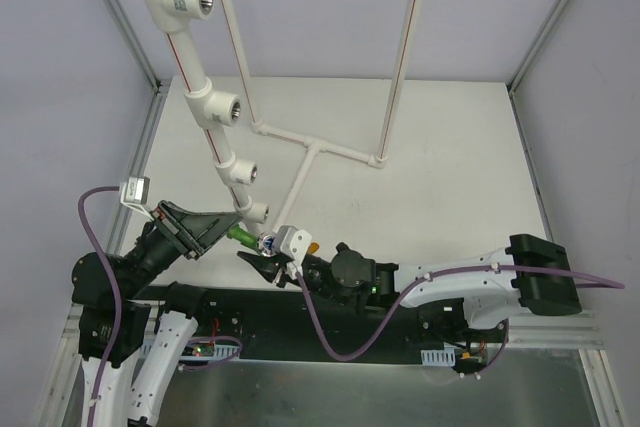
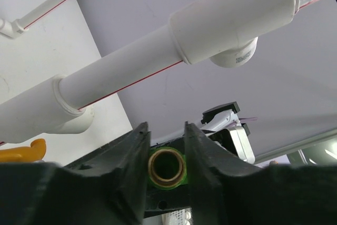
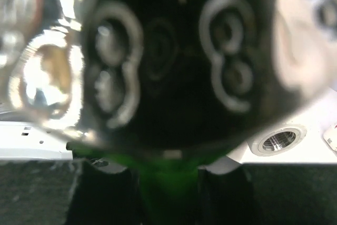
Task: Install the water faucets
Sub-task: Adjust the water faucet.
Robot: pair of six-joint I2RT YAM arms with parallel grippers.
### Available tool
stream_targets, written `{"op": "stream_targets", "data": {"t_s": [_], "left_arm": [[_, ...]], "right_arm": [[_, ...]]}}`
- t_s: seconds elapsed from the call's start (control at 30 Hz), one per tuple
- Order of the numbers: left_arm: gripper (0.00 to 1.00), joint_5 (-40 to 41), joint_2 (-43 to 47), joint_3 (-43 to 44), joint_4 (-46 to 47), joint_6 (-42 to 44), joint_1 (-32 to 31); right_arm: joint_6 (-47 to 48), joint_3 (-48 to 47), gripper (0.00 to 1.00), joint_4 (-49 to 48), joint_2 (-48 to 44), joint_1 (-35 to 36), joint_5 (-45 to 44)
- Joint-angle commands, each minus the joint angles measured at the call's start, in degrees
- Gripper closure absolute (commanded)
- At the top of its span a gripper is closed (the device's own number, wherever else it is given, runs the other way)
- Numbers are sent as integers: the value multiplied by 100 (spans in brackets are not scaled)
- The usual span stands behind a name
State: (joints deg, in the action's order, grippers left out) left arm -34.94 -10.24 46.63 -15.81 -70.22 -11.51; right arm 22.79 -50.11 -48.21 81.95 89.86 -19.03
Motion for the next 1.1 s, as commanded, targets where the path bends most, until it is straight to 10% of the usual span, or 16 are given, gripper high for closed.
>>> {"op": "stream_targets", "data": {"t_s": [0.0, 0.1, 0.3, 0.47, 0.6, 1.07], "left_arm": [[77, -198, -31, -14, 333, -115, 61], [99, -128, -39, 13, 351, -133, 61], [100, 276, 109, -84, 360, -405, 70], [100, 672, 233, -312, 342, -975, 70], [100, 1023, 373, -488, 351, -1345, 70], [100, 1086, 259, -330, 351, -1592, 61]], "right_arm": [[130, -377, 100, -567, 57, 22, -110], [173, -360, 100, -576, 84, 31, -171], [419, -193, 99, -839, -4, 31, -277], [823, 27, 61, -1321, -153, 57, -216], [1315, 177, 52, -1858, -153, 127, -163], [1896, 19, 51, -2510, 110, 180, -409]]}}
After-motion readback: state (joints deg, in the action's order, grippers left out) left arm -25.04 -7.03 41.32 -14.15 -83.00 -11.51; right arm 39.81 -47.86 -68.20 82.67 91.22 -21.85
